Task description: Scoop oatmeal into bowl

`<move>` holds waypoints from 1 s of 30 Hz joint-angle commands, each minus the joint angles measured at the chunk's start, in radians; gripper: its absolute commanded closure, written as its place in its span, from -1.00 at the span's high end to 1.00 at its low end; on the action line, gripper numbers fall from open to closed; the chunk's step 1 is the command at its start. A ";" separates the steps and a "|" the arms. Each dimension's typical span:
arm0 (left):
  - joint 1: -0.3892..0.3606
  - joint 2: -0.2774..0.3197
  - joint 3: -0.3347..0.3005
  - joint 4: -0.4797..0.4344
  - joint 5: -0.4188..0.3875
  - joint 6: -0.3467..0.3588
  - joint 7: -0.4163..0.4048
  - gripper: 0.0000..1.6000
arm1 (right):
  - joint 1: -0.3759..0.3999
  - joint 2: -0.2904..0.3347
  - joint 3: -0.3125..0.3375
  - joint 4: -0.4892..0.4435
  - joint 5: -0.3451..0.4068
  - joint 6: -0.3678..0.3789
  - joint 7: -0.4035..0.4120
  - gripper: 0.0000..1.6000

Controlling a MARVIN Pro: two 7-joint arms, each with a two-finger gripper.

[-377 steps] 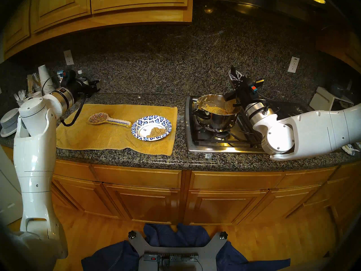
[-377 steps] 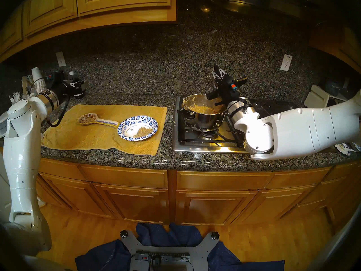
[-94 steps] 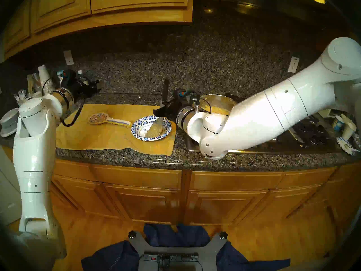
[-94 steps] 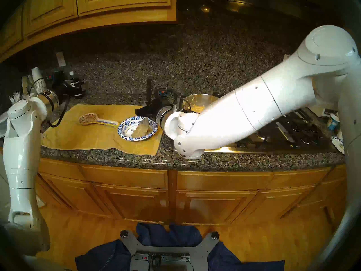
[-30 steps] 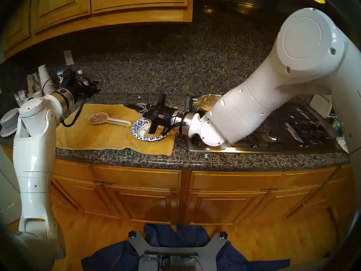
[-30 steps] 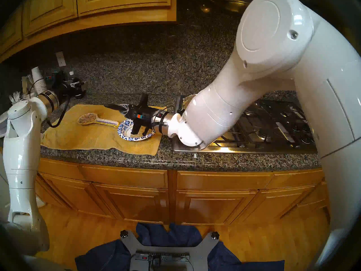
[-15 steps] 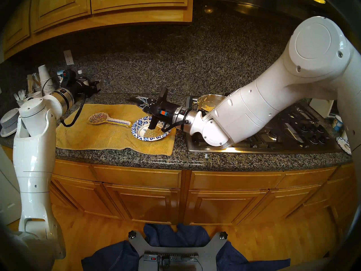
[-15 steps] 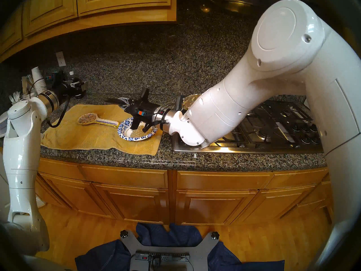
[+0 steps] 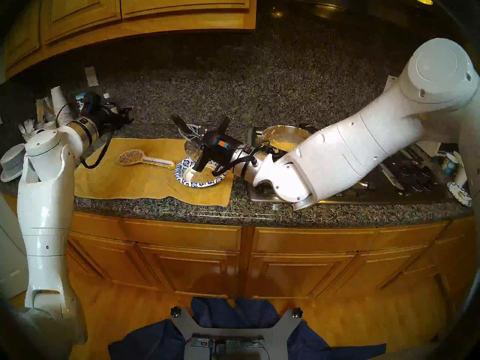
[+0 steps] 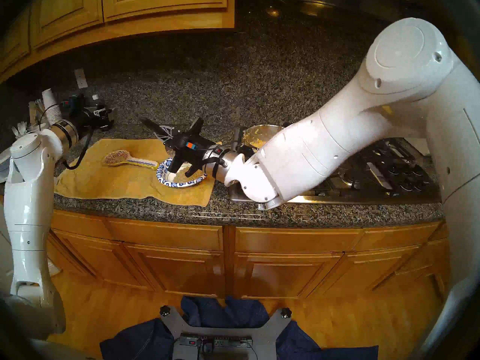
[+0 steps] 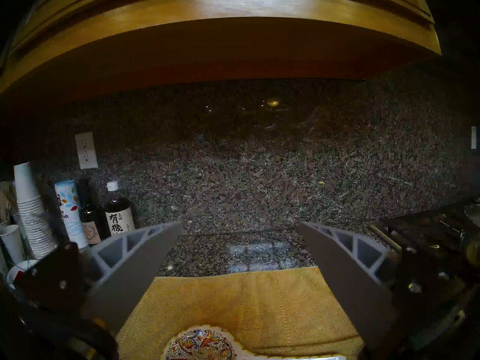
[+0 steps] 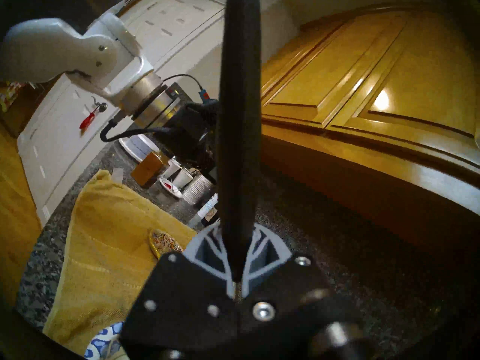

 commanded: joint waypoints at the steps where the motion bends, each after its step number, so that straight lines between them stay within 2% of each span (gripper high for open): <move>1: -0.033 0.008 -0.006 -0.027 -0.004 -0.015 -0.002 1.00 | 0.015 0.118 0.097 -0.027 0.100 -0.043 -0.100 -1.00; 2: -0.033 0.008 -0.006 -0.027 -0.004 -0.014 -0.002 1.00 | 0.012 0.128 0.108 -0.033 0.118 -0.052 -0.107 -1.00; 3: -0.033 0.008 -0.005 -0.027 -0.004 -0.014 -0.002 1.00 | 0.020 0.119 0.106 -0.028 0.155 -0.067 -0.076 -1.00; 5: -0.032 0.009 -0.005 -0.027 -0.004 -0.014 -0.002 1.00 | 0.015 0.154 0.138 -0.042 0.178 -0.075 -0.089 -1.00; 12: -0.031 0.009 -0.005 -0.026 -0.004 -0.012 -0.001 1.00 | 0.036 0.213 0.198 -0.036 0.337 -0.134 -0.027 -1.00; 16: -0.031 0.009 -0.005 -0.026 -0.005 -0.013 -0.001 1.00 | 0.030 0.247 0.230 -0.048 0.403 -0.134 -0.007 -1.00; 18: -0.031 0.009 -0.005 -0.027 -0.005 -0.013 -0.001 1.00 | 0.027 0.279 0.265 -0.065 0.477 -0.134 0.013 -1.00; 20: -0.031 0.010 -0.005 -0.027 -0.005 -0.013 -0.001 1.00 | 0.029 0.284 0.275 -0.068 0.506 -0.134 0.017 -1.00; 21: -0.031 0.010 -0.005 -0.027 -0.005 -0.013 0.000 1.00 | 0.033 0.310 0.298 -0.076 0.553 -0.134 0.029 -1.00; 23: -0.031 0.010 -0.005 -0.027 -0.005 -0.013 0.000 1.00 | 0.040 0.310 0.301 -0.074 0.573 -0.134 0.029 -1.00; 24: -0.031 0.010 -0.005 -0.026 -0.005 -0.013 0.000 1.00 | 0.050 0.343 0.322 -0.083 0.623 -0.134 0.043 -1.00; 25: -0.031 0.010 -0.005 -0.026 -0.005 -0.013 0.000 1.00 | 0.058 0.350 0.326 -0.083 0.646 -0.134 0.045 -1.00; 27: -0.030 0.010 -0.005 -0.026 -0.005 -0.012 0.000 1.00 | 0.065 0.355 0.329 -0.082 0.664 -0.134 0.046 -1.00; 29: -0.030 0.010 -0.005 -0.026 -0.006 -0.012 0.000 1.00 | 0.087 0.401 0.343 -0.092 0.729 -0.134 0.058 -1.00; 30: -0.030 0.010 -0.005 -0.026 -0.006 -0.012 0.000 1.00 | 0.087 0.401 0.343 -0.092 0.729 -0.134 0.058 -1.00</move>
